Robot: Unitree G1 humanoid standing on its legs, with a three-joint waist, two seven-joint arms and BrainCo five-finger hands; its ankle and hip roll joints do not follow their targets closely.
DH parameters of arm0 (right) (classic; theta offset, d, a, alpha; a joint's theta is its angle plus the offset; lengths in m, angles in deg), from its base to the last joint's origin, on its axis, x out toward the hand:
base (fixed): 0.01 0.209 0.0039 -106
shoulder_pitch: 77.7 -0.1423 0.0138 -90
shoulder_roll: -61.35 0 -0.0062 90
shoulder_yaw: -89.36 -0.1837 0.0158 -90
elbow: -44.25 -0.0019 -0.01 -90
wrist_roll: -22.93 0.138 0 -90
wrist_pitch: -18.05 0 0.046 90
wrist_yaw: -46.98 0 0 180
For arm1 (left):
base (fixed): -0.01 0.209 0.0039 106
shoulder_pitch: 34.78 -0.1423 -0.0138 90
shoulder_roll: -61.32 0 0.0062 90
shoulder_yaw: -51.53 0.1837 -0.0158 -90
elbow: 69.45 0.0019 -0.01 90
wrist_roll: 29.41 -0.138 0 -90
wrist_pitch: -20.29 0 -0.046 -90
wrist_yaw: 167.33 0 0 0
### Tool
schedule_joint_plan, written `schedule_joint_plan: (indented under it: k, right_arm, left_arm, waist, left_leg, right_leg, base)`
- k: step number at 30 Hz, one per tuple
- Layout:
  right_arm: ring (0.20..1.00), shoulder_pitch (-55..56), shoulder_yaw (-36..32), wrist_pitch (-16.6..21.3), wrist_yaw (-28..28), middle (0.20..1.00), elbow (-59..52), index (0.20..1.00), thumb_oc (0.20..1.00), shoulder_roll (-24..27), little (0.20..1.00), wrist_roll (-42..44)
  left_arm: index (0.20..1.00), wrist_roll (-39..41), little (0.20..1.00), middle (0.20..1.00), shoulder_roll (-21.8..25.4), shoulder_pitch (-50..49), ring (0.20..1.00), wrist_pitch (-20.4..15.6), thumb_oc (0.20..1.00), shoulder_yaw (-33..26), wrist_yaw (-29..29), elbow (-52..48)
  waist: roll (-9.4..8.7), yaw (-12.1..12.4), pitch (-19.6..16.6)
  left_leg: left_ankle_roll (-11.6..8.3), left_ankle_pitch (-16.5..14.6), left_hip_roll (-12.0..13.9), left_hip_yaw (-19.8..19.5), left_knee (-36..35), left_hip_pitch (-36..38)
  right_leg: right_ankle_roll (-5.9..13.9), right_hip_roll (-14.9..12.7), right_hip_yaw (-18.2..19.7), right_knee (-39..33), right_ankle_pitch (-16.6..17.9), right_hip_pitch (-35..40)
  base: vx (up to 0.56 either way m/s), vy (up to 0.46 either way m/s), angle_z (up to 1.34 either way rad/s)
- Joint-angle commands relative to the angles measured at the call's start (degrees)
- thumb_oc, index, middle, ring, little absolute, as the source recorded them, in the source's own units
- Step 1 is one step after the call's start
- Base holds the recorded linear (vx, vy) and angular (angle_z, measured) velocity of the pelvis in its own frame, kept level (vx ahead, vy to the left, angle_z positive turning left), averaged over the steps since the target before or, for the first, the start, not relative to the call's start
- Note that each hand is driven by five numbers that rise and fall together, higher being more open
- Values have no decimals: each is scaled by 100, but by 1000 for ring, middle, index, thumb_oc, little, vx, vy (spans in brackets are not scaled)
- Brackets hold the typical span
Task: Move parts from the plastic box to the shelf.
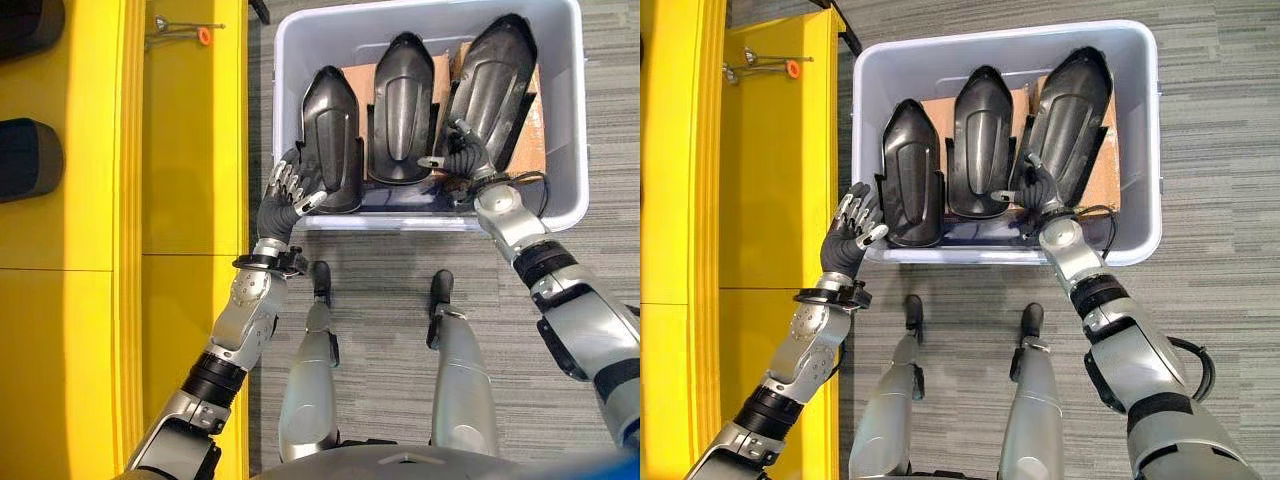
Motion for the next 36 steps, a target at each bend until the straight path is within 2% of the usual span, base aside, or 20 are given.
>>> schedule_joint_plan:
  k: [1,7,12,23,27,36]
  right_arm:
    - [1000,321,-10,138,-81,1000,-303,1000,1000,-147,1000,-276]
    - [1000,727,-380,57,173,1000,-877,1000,1000,104,1000,-617]
    - [1000,1259,-1220,101,611,1000,-2263,1000,1000,334,1000,-727]
    - [1000,1761,-2046,350,1075,1000,-3865,1000,1000,191,1000,-1252]
    - [1000,1812,-2063,305,1281,1000,-3739,1000,1000,32,1000,-1317]
    - [1000,1227,-1954,81,1787,1000,-2057,1000,1000,-186,1000,-950]
  left_arm:
    - [1000,22,1000,1000,207,109,1000,-359,1000,18,39,-233]
    - [1000,-5,1000,1000,233,12,1000,-371,1000,-119,114,-264]
    - [1000,-67,1000,1000,221,-27,1000,-314,1000,-330,241,-310]
    - [1000,-133,1000,1000,245,-174,1000,-277,1000,-444,300,-465]
    - [1000,-114,1000,1000,266,-212,1000,-275,1000,-368,318,-468]
    - [1000,-33,1000,1000,280,-286,1000,-334,1000,-292,439,-473]
  waist:
    - [-413,64,-143]
    - [-464,-38,-164]
    - [-534,-208,-166]
    - [-573,-352,-250]
    - [-552,-352,-276]
    - [-459,-241,-267]
  left_leg:
    - [-493,-448,204,-99,-11,947]
    - [-493,-467,212,-89,-11,968]
    - [-490,-560,241,-39,-11,1055]
    - [-497,-565,258,-6,-11,1070]
    - [-492,-575,259,-12,-11,1047]
    - [-462,-571,216,-69,-11,943]
  right_leg:
    - [414,-302,70,-1586,1261,302]
    - [423,-270,105,-1620,1265,328]
    - [444,-219,146,-1606,1231,330]
    - [481,-184,203,-1636,1258,291]
    - [472,-185,212,-1618,1247,262]
    - [445,-191,229,-1586,1244,165]
  base:
    - [14,5,5]
    - [1,1,1]
    - [5,1,-4]
    - [4,-1,-4]
    - [0,0,0]
    - [0,0,0]
